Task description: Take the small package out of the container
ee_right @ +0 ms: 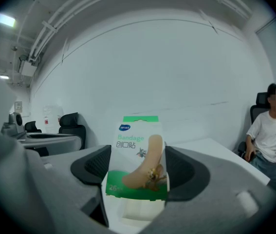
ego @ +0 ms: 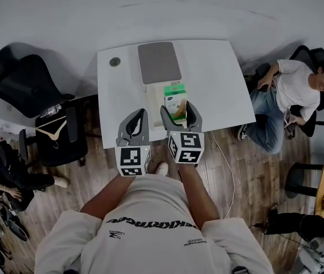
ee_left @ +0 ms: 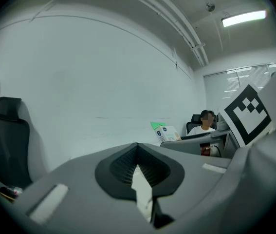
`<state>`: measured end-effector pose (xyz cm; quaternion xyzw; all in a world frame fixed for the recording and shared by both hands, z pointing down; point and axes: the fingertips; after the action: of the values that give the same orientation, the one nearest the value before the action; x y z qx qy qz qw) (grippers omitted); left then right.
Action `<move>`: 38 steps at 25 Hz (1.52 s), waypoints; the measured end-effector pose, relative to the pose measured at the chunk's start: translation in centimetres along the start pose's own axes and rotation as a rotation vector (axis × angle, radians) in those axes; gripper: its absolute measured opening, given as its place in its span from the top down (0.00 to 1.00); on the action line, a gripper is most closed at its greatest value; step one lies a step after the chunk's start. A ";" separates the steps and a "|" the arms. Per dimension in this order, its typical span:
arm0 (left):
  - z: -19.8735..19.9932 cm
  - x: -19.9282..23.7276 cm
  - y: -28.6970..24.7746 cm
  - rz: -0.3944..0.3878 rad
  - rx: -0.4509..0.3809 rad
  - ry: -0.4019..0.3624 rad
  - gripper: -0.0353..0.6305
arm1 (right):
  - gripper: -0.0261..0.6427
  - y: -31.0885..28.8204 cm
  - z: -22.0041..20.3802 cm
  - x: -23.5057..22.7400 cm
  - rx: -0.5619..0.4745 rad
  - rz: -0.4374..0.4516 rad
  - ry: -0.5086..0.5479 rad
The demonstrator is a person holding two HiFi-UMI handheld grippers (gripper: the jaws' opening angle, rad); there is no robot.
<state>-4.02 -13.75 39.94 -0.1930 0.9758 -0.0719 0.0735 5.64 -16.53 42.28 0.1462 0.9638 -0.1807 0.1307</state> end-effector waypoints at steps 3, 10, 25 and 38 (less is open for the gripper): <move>0.3 -0.1 0.0 0.000 -0.005 -0.001 0.94 | 0.44 0.4 0.4 0.1 -0.009 0.003 0.002; 0.5 -0.1 -0.1 -0.003 -0.012 -0.003 0.94 | 0.44 0.9 0.7 0.3 -0.025 0.011 -0.006; 0.9 0.0 -0.2 -0.002 -0.025 -0.005 0.94 | 0.44 1.6 1.3 0.1 -0.060 0.003 -0.007; 0.9 0.7 0.1 0.002 -0.028 -0.001 0.94 | 0.44 1.5 1.7 0.7 -0.074 0.005 -0.004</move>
<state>-4.50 -14.05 39.00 -0.1932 0.9768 -0.0582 0.0711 5.84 -15.66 40.10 0.1431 0.9692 -0.1448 0.1383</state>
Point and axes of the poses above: the fingertips, and each gripper's own axes: y backward along the fingers, x to its left, z out of its top, and after that the axes turned 12 degrees about -y, right-handed
